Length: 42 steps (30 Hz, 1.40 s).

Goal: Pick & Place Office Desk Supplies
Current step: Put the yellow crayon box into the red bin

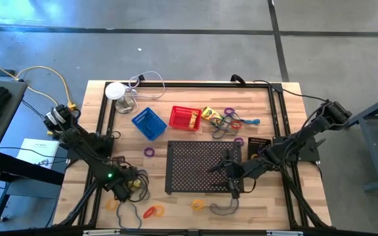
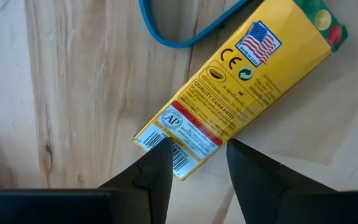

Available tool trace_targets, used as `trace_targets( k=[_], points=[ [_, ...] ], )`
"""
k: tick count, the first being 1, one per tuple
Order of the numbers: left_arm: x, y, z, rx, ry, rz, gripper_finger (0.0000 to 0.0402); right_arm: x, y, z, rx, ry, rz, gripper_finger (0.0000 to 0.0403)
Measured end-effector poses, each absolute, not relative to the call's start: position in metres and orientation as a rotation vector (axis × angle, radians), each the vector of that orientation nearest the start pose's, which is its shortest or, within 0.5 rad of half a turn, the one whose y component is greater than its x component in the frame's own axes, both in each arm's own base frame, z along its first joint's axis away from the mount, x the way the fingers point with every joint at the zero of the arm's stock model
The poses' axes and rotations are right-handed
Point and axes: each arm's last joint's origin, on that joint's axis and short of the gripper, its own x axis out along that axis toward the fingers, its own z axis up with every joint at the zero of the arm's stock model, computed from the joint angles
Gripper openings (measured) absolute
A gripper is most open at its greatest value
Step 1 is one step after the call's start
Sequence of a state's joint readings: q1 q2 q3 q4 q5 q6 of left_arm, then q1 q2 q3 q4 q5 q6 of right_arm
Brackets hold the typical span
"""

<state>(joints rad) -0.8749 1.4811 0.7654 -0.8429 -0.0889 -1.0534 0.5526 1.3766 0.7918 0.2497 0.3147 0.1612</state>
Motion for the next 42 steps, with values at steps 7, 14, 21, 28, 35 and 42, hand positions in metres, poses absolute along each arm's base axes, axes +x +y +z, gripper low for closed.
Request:
trace_targets(
  k=[7, 14, 21, 28, 35, 42],
  points=[
    [0.131, -0.182, 0.154, 0.035, 1.32, 0.143, 0.0142, 0.257, 0.148, 0.246, 0.018, 0.324, 0.217, 0.0227],
    [0.129, -0.186, 0.154, 0.019, 1.28, 0.141, 0.0142, 0.257, 0.148, 0.245, 0.027, 0.33, 0.215, 0.0227],
    [0.126, -0.19, 0.154, 0.078, 1.27, 0.079, 0.0142, 0.257, 0.148, 0.245, 0.034, 0.331, 0.211, 0.0227],
    [0.123, -0.194, 0.147, 0.185, 1.227, 0.069, 0.0142, 0.257, 0.148, 0.245, 0.034, 0.331, 0.211, 0.0227],
    [0.125, -0.198, 0.128, 0.256, 1.272, 0.131, 0.0121, 0.257, 0.148, 0.245, 0.041, 0.332, 0.21, 0.0227],
    [0.126, -0.199, 0.13, 0.22, 1.262, 0.151, 0.0063, 0.257, 0.148, 0.245, 0.041, 0.332, 0.21, 0.0227]
  ],
)
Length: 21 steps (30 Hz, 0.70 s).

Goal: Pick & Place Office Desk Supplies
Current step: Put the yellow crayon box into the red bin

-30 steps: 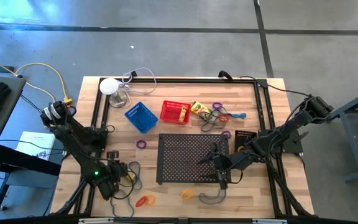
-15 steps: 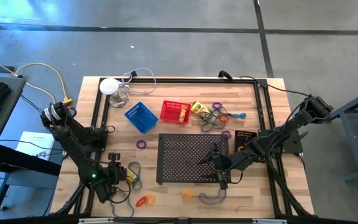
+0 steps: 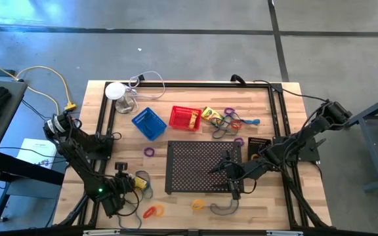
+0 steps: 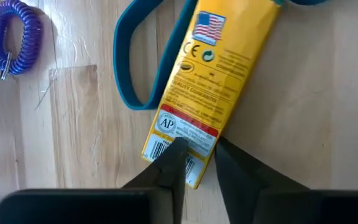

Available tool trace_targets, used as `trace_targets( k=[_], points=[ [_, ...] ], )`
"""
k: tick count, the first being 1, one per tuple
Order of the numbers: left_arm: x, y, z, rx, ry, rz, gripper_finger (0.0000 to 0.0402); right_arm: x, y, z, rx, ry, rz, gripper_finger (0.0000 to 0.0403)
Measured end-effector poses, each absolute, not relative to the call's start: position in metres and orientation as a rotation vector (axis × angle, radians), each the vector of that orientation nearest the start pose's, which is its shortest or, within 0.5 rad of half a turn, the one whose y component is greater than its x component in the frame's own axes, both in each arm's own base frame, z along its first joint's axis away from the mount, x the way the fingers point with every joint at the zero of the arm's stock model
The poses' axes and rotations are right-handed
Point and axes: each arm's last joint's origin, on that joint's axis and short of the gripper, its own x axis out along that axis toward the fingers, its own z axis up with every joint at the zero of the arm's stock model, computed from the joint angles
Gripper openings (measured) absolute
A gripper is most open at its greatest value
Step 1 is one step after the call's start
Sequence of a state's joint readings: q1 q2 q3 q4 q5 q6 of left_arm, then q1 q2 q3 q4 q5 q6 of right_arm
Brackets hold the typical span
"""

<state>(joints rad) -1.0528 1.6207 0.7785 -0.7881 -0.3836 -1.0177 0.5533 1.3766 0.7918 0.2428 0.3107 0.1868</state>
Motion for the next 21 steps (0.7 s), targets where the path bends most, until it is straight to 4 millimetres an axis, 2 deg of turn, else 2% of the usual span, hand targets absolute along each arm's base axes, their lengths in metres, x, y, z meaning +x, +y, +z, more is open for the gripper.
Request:
trace_targets(
  k=[5, 21],
  points=[
    [0.128, -0.203, 0.135, 0.216, 1.26, 0.149, 0.0035, 0.257, 0.148, 0.245, 0.041, 0.332, 0.21, 0.0227],
    [0.136, -0.215, 0.162, 0.229, 1.275, 0.168, 0.0001, 0.257, 0.148, 0.245, 0.038, 0.339, 0.209, 0.0227]
  ],
)
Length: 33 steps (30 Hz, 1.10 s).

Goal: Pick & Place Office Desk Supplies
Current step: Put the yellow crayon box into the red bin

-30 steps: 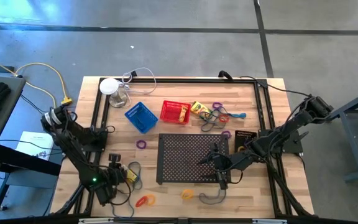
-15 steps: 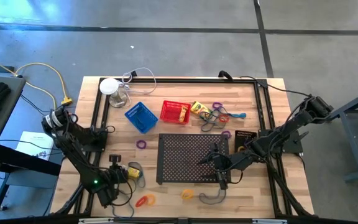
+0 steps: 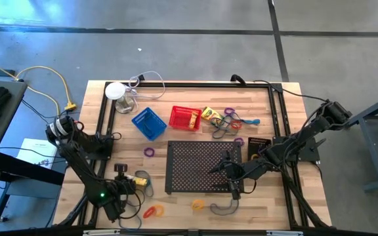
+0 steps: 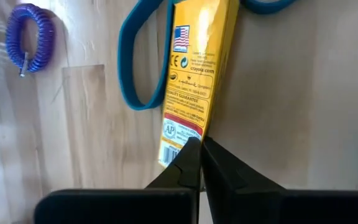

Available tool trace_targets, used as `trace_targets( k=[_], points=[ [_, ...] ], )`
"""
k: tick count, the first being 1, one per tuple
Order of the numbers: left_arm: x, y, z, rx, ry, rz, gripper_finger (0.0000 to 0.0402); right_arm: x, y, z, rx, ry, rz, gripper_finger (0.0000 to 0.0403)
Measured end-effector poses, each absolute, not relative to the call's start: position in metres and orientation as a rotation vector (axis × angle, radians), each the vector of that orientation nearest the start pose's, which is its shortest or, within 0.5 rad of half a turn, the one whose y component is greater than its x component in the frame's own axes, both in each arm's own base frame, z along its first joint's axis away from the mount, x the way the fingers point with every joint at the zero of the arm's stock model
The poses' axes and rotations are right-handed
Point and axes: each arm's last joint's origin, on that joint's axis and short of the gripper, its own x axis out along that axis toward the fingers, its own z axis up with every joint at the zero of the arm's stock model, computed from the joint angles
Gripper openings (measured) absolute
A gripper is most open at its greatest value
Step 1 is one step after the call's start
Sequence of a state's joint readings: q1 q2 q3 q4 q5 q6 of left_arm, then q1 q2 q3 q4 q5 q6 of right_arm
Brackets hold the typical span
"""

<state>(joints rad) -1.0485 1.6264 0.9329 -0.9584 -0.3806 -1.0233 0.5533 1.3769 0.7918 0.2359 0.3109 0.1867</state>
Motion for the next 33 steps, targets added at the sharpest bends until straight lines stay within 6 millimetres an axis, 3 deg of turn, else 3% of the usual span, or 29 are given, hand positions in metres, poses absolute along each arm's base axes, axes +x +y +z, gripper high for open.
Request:
trace_targets(
  k=[9, 17, 25, 33],
  points=[
    [0.139, -0.22, 0.187, 0.263, 1.28, 0.198, 0.0001, 0.257, 0.148, 0.245, 0.037, 0.339, 0.209, 0.0227],
    [0.148, -0.217, 0.224, 0.335, 1.269, 0.274, 0.0001, 0.257, 0.148, 0.245, 0.065, 0.342, 0.204, 0.0227],
    [0.172, -0.192, 0.263, 0.38, 1.275, 0.447, 0.0001, 0.257, 0.156, 0.237, 0.053, 0.36, 0.221, 0.0227],
    [0.211, -0.163, 0.284, 0.489, 1.196, 0.474, 0.0001, 0.261, 0.164, 0.227, 0.083, 0.37, 0.226, 0.0227]
  ],
)
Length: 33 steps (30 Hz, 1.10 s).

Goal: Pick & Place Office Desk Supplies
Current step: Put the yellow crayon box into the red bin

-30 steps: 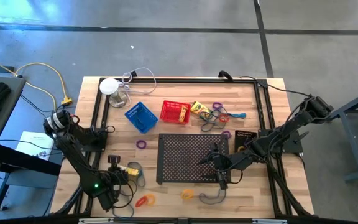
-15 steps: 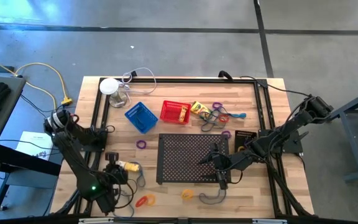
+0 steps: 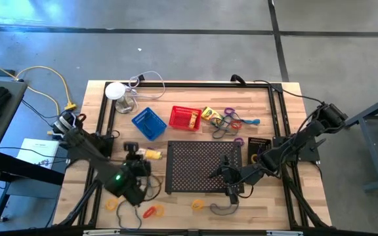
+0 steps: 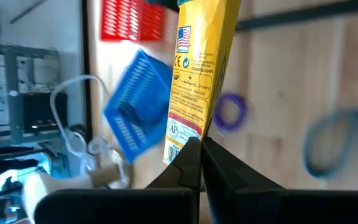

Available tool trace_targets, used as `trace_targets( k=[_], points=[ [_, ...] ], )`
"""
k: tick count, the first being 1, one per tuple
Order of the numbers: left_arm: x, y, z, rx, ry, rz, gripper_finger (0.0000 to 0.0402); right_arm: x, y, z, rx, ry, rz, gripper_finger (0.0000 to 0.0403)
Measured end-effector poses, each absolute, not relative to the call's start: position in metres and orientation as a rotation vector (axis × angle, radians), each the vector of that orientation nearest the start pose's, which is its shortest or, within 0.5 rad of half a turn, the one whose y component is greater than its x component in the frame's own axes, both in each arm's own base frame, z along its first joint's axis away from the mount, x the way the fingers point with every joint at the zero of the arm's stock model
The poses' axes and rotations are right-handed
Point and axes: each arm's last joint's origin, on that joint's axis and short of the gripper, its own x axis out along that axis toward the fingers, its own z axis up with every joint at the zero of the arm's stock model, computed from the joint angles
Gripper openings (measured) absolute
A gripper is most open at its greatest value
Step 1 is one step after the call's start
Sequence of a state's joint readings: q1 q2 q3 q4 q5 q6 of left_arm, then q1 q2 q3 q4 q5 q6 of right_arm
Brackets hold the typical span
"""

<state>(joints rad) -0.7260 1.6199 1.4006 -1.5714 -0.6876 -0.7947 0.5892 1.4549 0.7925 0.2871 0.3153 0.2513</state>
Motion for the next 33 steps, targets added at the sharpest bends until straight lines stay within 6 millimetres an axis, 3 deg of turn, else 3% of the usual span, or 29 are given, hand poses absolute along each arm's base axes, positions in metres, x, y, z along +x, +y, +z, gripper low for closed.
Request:
trace_targets(
  k=[10, 18, 25, 33],
  points=[
    [0.25, -0.117, 0.326, 0.712, 1.099, 0.553, 0.0001, 0.257, 0.18, 0.226, 0.129, 0.34, 0.27, 0.0227],
    [0.276, -0.047, 0.333, 0.853, 1.299, 0.578, 0.0001, 0.252, 0.191, 0.236, 0.141, 0.236, 0.27, 0.0227],
    [0.3, 0.024, 0.333, 0.729, 1.343, 0.576, 0.0001, 0.25, 0.194, 0.237, 0.181, 0.223, 0.27, 0.0227],
    [0.316, 0.081, 0.336, 0.456, 1.17, 0.406, 0.0001, 0.25, 0.194, 0.238, 0.186, 0.218, 0.27, 0.0227]
  ],
)
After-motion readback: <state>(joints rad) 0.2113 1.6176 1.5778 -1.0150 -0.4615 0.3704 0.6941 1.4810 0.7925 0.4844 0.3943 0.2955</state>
